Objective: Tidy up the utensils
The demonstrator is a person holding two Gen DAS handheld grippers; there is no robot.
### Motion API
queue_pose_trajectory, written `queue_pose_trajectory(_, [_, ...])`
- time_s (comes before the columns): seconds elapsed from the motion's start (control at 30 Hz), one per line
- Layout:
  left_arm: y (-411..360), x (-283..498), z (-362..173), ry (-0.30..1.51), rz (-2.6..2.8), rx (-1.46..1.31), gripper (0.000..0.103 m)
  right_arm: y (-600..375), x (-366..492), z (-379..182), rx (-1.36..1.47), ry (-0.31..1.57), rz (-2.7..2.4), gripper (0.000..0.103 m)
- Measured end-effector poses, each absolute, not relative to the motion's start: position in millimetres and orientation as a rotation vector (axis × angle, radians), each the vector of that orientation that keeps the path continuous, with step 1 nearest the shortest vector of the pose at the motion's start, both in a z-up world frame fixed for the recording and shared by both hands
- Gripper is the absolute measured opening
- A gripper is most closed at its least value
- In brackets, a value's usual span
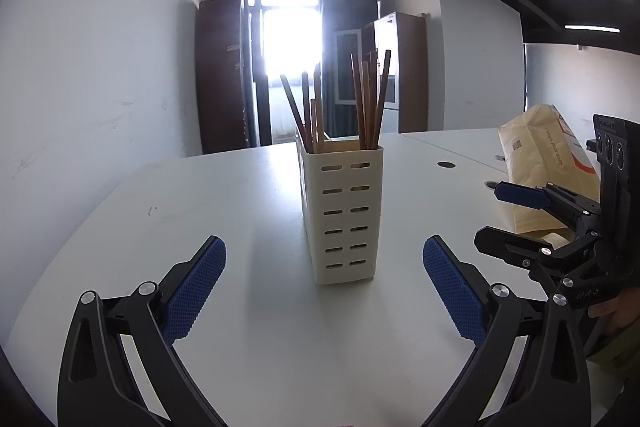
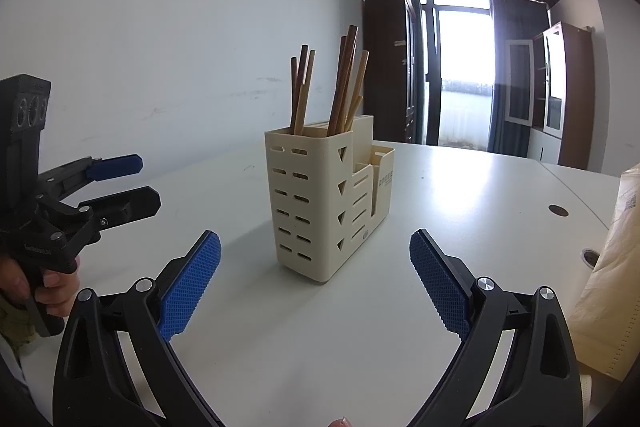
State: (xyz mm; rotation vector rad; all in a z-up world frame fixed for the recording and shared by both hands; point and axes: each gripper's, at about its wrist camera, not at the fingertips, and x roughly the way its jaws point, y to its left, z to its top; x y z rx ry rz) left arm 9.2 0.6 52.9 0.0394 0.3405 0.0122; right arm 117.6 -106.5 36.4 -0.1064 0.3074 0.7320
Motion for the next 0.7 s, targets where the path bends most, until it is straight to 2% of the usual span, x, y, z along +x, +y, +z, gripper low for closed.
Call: queue_pose_trajectory(0.7, [0.4, 13.9, 51.1, 0.363, 0.012, 0.026, 0.097, -107.1, 117.6, 35.0, -0.11, 0.308, 0.735, 0.096])
